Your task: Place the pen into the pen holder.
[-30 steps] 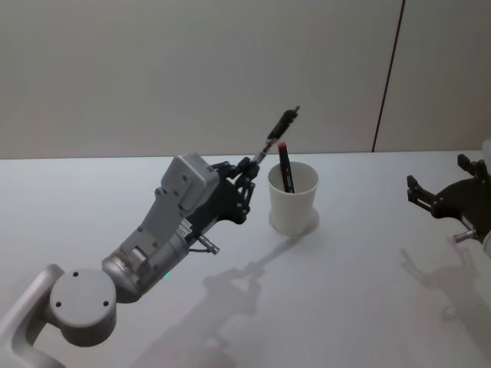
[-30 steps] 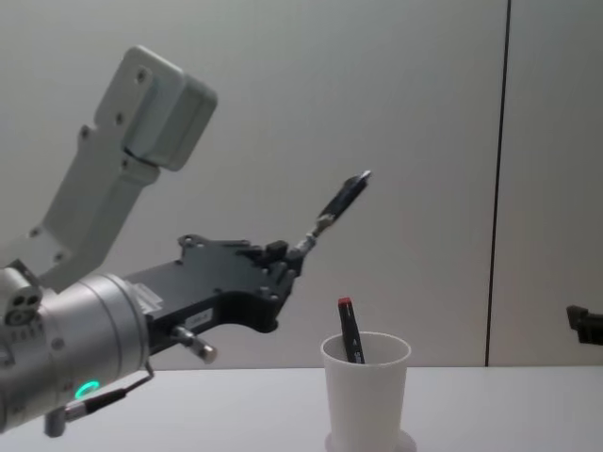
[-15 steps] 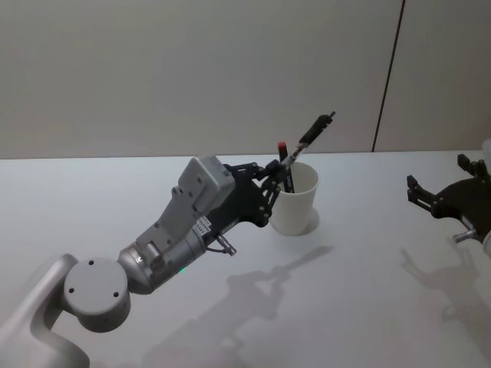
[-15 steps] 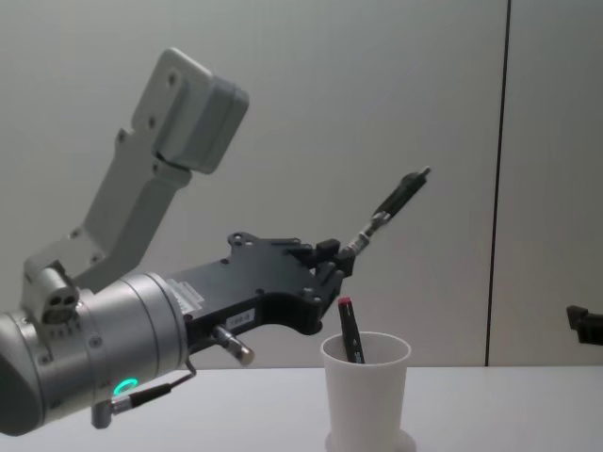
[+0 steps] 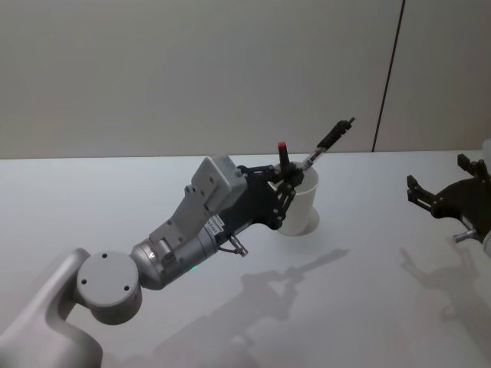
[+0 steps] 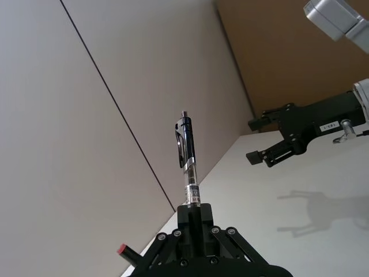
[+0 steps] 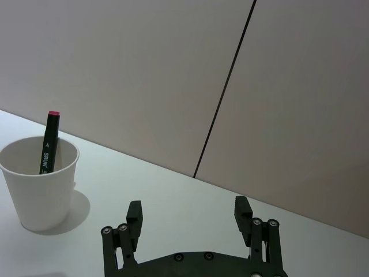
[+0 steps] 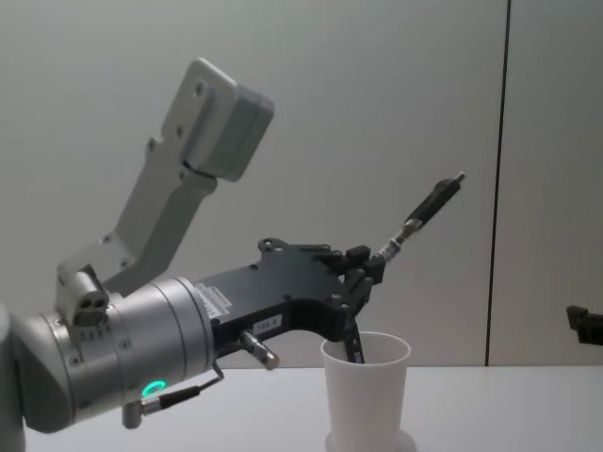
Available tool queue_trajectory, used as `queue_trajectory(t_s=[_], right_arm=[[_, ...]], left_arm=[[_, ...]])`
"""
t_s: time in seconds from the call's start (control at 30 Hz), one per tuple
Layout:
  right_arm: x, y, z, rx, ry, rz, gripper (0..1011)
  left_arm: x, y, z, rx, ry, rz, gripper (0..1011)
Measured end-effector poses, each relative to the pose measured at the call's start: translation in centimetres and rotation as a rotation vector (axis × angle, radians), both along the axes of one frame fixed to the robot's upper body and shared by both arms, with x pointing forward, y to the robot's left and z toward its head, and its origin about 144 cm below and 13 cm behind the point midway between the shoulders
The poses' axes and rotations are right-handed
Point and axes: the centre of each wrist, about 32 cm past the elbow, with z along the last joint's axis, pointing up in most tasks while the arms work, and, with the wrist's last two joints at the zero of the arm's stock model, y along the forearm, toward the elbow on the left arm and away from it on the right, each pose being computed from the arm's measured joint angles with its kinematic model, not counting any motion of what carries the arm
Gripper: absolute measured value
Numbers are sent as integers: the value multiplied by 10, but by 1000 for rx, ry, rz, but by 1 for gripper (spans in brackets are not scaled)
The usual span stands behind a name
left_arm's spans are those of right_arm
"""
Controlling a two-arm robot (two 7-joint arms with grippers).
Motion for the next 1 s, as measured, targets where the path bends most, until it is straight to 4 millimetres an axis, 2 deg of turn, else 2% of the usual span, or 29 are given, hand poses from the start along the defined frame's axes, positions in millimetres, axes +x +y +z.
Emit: queue_trajectory(t_s=[1.0], right_arm=[[0, 0, 0, 0, 0, 0, 1001]], left_arm=[[9, -16, -11, -15, 64, -121, 121]])
